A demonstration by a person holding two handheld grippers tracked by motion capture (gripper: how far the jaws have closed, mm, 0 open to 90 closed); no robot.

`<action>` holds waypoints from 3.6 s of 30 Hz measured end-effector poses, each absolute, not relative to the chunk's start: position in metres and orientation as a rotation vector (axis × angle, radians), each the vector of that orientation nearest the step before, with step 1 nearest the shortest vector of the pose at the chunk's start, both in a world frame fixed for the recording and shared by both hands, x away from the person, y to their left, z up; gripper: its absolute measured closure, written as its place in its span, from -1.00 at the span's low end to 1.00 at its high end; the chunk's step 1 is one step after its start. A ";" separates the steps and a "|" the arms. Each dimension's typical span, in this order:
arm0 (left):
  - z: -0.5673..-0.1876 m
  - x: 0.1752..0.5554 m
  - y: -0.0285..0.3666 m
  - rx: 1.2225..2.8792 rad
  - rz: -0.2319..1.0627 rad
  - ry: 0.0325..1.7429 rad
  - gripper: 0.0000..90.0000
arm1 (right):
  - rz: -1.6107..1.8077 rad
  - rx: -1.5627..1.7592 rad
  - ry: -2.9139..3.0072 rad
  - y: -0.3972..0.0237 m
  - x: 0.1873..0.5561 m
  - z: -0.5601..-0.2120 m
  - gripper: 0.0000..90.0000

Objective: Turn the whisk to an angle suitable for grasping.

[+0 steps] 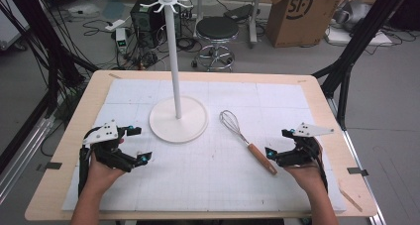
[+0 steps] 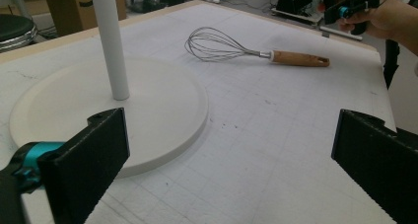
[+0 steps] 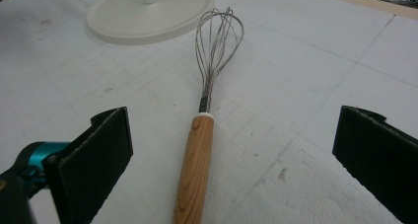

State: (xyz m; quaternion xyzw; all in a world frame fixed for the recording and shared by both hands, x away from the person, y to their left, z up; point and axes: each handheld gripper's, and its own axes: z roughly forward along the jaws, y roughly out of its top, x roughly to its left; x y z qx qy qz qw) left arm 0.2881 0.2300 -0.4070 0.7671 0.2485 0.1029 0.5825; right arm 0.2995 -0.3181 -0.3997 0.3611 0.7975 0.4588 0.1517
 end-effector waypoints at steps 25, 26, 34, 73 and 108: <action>-0.412 0.291 0.224 1.817 0.223 0.579 -0.96 | 1.013 1.041 2.389 -0.280 0.308 -0.422 -0.86; -0.412 0.292 0.224 1.818 0.222 0.580 -0.96 | 0.994 1.038 2.396 -0.279 0.308 -0.423 -0.82; -0.414 0.292 0.222 1.830 0.210 0.580 -0.96 | 0.943 1.041 2.459 -0.274 0.309 -0.431 -0.34; -0.415 0.291 0.217 1.852 0.208 0.570 -0.96 | 1.007 0.758 2.785 -0.270 0.300 -0.436 0.56; -0.415 0.290 0.216 1.862 0.207 0.565 -0.96 | 1.101 0.435 2.904 -0.179 0.285 -0.432 0.19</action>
